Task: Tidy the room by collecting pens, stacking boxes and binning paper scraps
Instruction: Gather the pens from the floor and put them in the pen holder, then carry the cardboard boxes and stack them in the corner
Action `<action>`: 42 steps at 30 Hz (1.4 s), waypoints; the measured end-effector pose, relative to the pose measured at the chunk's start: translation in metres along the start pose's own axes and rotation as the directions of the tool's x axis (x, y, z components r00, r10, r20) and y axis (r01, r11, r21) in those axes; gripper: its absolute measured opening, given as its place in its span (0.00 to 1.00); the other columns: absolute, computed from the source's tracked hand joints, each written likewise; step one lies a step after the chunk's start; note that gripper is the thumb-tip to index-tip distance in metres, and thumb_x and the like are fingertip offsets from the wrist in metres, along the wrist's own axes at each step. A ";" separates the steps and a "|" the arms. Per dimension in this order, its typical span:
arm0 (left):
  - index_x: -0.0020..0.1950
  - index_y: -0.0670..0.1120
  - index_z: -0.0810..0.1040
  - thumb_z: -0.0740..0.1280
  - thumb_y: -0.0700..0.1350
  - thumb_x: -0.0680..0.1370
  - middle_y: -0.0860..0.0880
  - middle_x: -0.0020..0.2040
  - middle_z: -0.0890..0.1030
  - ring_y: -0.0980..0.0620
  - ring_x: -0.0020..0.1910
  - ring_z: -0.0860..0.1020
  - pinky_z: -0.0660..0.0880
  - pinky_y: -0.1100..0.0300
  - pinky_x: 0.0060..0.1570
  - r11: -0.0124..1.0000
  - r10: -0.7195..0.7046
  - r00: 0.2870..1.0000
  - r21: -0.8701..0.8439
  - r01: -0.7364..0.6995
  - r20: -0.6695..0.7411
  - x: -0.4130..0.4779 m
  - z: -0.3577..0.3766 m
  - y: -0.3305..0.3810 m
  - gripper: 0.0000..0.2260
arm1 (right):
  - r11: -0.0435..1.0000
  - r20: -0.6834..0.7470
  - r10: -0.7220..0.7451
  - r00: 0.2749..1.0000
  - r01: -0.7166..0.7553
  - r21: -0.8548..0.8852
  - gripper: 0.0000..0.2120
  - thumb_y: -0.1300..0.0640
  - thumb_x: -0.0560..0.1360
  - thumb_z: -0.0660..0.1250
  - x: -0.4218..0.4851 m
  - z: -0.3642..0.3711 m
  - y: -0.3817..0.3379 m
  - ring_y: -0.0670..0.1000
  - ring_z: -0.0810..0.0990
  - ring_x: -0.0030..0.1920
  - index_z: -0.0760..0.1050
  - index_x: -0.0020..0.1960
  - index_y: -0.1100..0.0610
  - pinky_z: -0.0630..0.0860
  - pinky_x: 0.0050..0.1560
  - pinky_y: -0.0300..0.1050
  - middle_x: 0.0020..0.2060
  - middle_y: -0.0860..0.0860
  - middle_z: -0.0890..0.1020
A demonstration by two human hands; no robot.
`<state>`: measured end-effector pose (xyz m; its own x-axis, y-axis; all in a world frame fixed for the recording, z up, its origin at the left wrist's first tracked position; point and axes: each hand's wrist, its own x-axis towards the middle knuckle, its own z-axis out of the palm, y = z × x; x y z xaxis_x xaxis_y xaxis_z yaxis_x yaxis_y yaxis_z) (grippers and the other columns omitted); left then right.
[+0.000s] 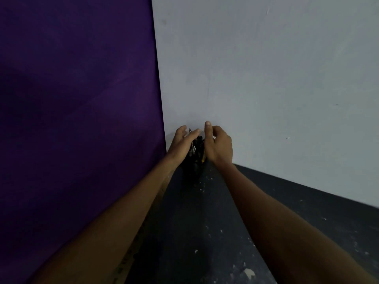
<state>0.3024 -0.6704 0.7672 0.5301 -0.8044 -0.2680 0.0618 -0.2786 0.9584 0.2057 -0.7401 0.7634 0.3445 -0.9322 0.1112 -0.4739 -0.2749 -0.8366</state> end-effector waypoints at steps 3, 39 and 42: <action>0.77 0.47 0.58 0.63 0.56 0.79 0.47 0.75 0.64 0.50 0.72 0.65 0.63 0.62 0.62 0.999 -0.007 0.998 0.035 0.009 -0.063 -0.014 -0.007 0.007 0.30 | 0.998 -0.001 -0.049 0.999 0.049 -0.029 0.23 0.38 0.79 0.54 -0.004 -0.013 -0.006 0.45 0.77 0.48 0.78 0.52 0.54 0.68 0.46 0.41 0.50 0.50 0.82; 0.66 0.46 0.72 0.69 0.47 0.76 0.52 0.59 0.73 0.57 0.58 0.70 0.65 0.64 0.57 0.966 -0.094 0.896 0.178 0.187 -0.434 -0.423 -0.037 -0.090 0.20 | 0.925 0.713 -0.260 0.651 0.381 -0.011 0.25 0.37 0.75 0.60 -0.334 -0.082 -0.036 0.51 0.78 0.56 0.72 0.63 0.54 0.76 0.58 0.52 0.59 0.51 0.79; 0.65 0.44 0.73 0.70 0.46 0.75 0.51 0.58 0.74 0.56 0.58 0.72 0.67 0.64 0.57 0.967 -0.122 0.860 0.137 0.216 -0.496 -0.466 -0.049 -0.114 0.19 | 0.914 0.760 -0.267 0.593 0.406 0.005 0.24 0.38 0.76 0.60 -0.380 -0.071 -0.041 0.51 0.78 0.55 0.72 0.63 0.54 0.76 0.58 0.53 0.58 0.51 0.79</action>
<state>0.0898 -0.2376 0.7874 0.8675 -0.3976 -0.2988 0.0582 -0.5154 0.8550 0.0368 -0.3913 0.7938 0.9466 -0.3003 -0.1178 -0.2892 -0.6287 -0.7219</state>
